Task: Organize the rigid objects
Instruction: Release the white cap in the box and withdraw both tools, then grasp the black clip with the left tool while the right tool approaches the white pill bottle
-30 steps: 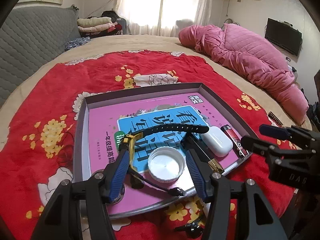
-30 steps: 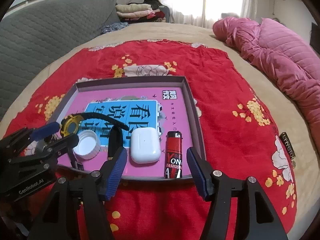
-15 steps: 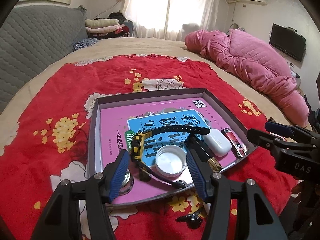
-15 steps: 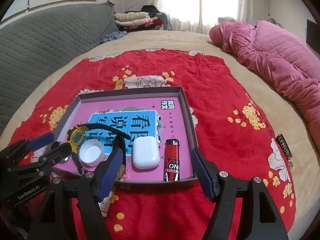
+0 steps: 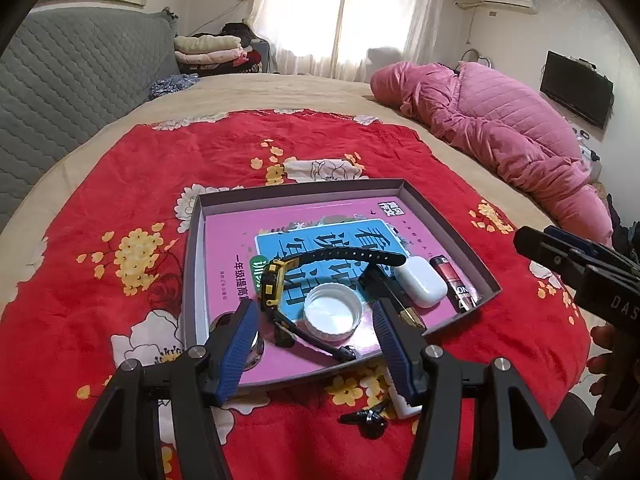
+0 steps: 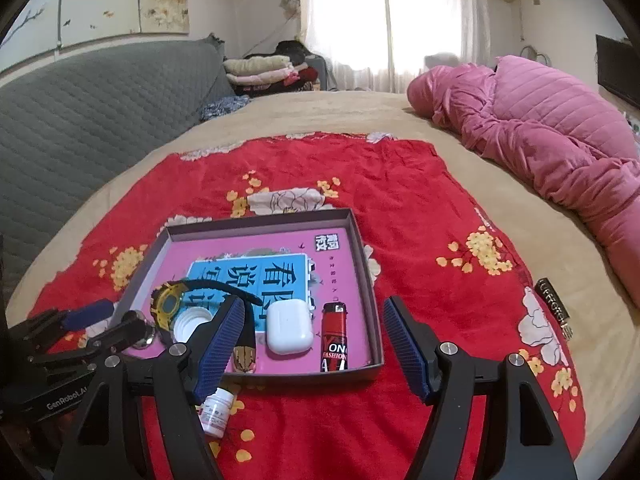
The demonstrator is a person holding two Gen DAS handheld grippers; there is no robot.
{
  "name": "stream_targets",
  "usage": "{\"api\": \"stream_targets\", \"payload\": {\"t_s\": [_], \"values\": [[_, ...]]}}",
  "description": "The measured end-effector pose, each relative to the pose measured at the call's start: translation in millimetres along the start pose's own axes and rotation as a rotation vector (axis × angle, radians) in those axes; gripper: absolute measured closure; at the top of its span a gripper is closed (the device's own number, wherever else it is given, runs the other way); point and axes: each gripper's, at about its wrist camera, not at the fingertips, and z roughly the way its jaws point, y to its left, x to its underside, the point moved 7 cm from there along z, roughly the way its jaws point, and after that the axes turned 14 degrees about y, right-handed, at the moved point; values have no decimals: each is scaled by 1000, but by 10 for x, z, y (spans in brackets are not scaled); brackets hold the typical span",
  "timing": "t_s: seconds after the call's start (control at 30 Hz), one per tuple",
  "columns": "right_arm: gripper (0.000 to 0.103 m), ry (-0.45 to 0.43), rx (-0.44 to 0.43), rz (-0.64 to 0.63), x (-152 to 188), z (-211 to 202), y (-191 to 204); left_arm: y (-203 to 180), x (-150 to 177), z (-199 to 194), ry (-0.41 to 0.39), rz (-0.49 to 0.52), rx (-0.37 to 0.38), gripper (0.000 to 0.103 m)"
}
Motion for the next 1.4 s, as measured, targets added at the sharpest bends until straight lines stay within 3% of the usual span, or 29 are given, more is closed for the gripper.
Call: {"api": "stream_targets", "payload": {"t_s": [0.53, 1.4], "values": [[29, 13, -42, -68, 198, -145, 252, 28, 221, -165, 34, 3, -3, 44], [29, 133, -78, -212, 764, -10, 635, -112, 632, -111, 165, 64, 1, 44]]}}
